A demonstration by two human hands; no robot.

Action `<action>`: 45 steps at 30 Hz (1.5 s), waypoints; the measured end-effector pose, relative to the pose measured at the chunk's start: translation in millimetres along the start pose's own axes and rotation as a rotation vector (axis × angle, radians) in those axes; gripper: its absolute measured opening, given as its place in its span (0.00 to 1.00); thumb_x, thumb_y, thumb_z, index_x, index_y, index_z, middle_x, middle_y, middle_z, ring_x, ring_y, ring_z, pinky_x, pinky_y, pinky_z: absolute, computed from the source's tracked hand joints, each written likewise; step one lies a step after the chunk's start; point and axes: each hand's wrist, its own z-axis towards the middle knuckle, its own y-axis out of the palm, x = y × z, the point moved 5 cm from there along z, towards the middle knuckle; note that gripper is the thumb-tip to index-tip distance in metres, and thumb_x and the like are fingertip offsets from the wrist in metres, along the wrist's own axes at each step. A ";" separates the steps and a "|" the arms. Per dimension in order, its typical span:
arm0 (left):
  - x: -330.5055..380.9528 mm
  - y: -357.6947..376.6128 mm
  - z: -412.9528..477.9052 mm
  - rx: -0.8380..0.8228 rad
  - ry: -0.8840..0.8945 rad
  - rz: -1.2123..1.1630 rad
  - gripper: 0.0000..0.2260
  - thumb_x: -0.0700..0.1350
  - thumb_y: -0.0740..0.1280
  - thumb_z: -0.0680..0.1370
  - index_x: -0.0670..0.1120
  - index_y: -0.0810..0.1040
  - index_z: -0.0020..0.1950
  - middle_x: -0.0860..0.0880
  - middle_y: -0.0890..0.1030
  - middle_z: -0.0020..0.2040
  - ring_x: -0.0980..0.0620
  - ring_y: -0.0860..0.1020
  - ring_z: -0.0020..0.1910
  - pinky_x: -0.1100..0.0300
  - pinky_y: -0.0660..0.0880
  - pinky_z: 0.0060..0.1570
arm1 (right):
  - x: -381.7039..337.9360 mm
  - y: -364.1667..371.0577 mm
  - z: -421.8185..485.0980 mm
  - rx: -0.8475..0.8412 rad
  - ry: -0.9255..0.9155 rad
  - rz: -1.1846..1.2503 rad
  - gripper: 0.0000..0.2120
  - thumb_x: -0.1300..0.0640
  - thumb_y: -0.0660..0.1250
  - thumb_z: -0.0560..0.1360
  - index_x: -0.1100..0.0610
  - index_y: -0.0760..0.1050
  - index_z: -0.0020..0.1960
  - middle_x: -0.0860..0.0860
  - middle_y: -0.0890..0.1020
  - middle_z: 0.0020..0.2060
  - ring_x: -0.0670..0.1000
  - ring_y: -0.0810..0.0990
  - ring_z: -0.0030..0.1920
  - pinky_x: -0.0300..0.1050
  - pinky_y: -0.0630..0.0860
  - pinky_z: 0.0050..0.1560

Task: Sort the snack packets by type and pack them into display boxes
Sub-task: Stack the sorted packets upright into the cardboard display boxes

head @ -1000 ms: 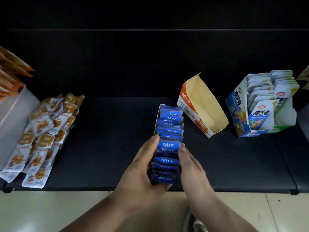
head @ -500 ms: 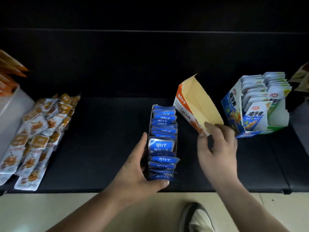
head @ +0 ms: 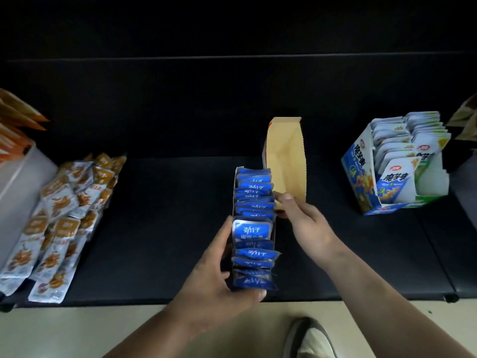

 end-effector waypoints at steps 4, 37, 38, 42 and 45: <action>-9.4 -6.9 3.9 -0.054 -0.095 -0.055 0.63 0.47 0.86 0.63 0.65 0.45 0.82 0.73 0.71 0.70 0.68 0.71 0.71 0.60 0.76 0.66 | 10.1 -19.8 -17.3 0.376 -0.201 -0.021 0.05 0.46 0.66 0.80 0.41 0.80 0.51 0.42 0.79 0.52 0.49 0.83 0.51 0.57 0.79 0.60; 76.0 156.9 10.5 -0.251 -0.129 -0.212 0.33 0.36 0.83 0.68 0.57 0.76 0.66 0.51 0.87 0.56 0.51 0.86 0.56 0.46 0.81 0.62 | 27.5 -123.9 -152.7 0.106 0.196 0.174 0.20 0.34 0.55 0.82 0.40 0.83 0.56 0.43 0.87 0.49 0.44 0.86 0.48 0.57 0.82 0.60; 71.3 155.8 23.1 -0.243 -0.137 -0.216 0.33 0.37 0.84 0.67 0.57 0.75 0.67 0.51 0.87 0.57 0.51 0.86 0.56 0.45 0.81 0.62 | 32.7 -121.7 -138.5 0.115 0.198 0.186 0.20 0.35 0.55 0.82 0.41 0.83 0.55 0.44 0.88 0.49 0.45 0.86 0.48 0.58 0.82 0.60; 63.5 152.4 65.0 -0.172 -0.102 -0.182 0.35 0.41 0.85 0.66 0.62 0.75 0.67 0.57 0.86 0.57 0.57 0.85 0.55 0.56 0.80 0.60 | 48.5 -116.8 -90.9 0.131 0.145 0.245 0.20 0.35 0.54 0.83 0.41 0.81 0.61 0.46 0.87 0.54 0.51 0.86 0.55 0.60 0.80 0.63; 61.6 152.1 83.8 -0.124 -0.053 -0.194 0.33 0.40 0.84 0.67 0.62 0.75 0.65 0.60 0.86 0.55 0.61 0.85 0.53 0.67 0.79 0.50 | 55.0 -120.4 -68.1 0.137 0.057 0.168 0.20 0.34 0.53 0.83 0.38 0.81 0.59 0.43 0.86 0.55 0.47 0.84 0.58 0.56 0.78 0.65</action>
